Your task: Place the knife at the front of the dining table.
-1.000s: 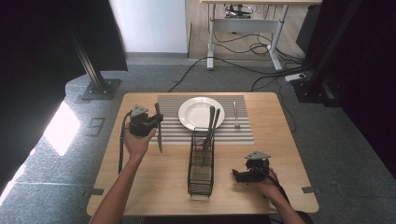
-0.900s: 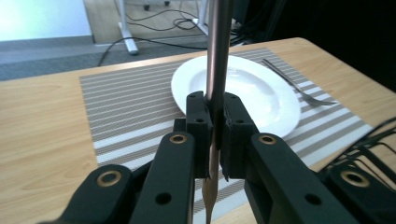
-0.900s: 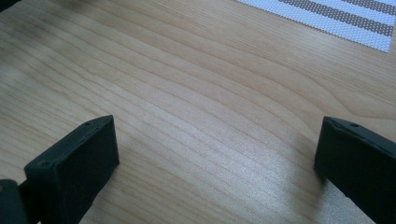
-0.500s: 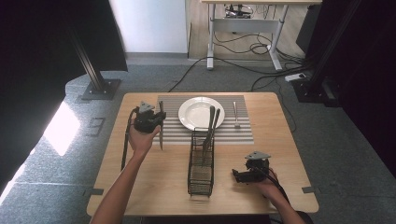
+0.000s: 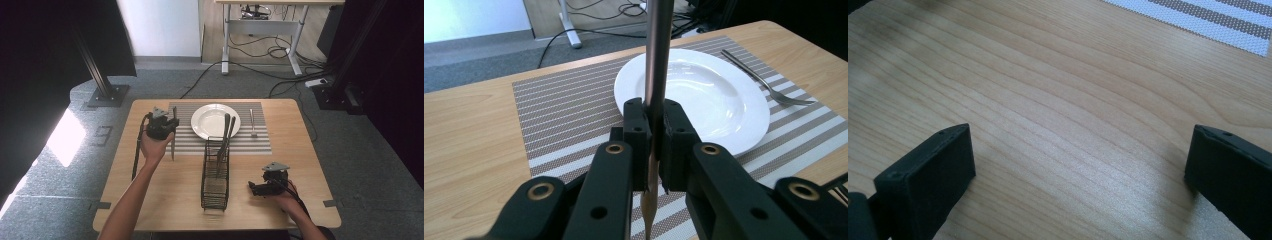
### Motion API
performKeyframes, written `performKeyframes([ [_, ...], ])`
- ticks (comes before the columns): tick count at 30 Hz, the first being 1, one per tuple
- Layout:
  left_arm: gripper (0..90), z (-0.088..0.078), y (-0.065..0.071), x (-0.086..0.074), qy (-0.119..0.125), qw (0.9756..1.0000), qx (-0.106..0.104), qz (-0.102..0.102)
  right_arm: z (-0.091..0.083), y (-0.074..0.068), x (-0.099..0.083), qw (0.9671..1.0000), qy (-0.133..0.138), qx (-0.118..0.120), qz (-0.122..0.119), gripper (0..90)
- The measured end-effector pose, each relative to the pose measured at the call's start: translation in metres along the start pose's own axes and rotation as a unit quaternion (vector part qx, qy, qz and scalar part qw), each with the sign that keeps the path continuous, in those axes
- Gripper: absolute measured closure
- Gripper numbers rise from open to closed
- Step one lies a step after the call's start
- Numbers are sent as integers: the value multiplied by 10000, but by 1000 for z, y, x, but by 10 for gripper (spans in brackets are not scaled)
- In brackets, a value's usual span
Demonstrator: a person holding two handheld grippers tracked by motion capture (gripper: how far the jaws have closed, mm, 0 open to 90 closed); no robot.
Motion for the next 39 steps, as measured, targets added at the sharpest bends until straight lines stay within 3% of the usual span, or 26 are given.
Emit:
performKeyframes([
  [18, 838, 31, -9, 3, -296, 9993, 65, -236, 2, -1, 1, 10000, -9, 58, -52, 0],
  [23, 839, 43, -16, -3, -381, 9984, 52, -417, 1, -1, 1, 10000, -6, 39, -53, 0],
  [32, 838, 51, -20, -11, -482, 9976, 36, -493, 0, -1, 0, 10000, -8, 34, -40, 0],
  [39, 839, 67, -26, -21, -640, 9958, 14, -658, 0, -1, 0, 10000, -9, 33, -28, 0],
])
Point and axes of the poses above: each handheld gripper's, and its own axes: z roughly forward along the jaws, x roughly out of its top, y roughly to its right, the point moved 9 cm from there along z, roughly forward along the jaws, and after that the axes turned 6 degrees about x, right-handed, at the moved point
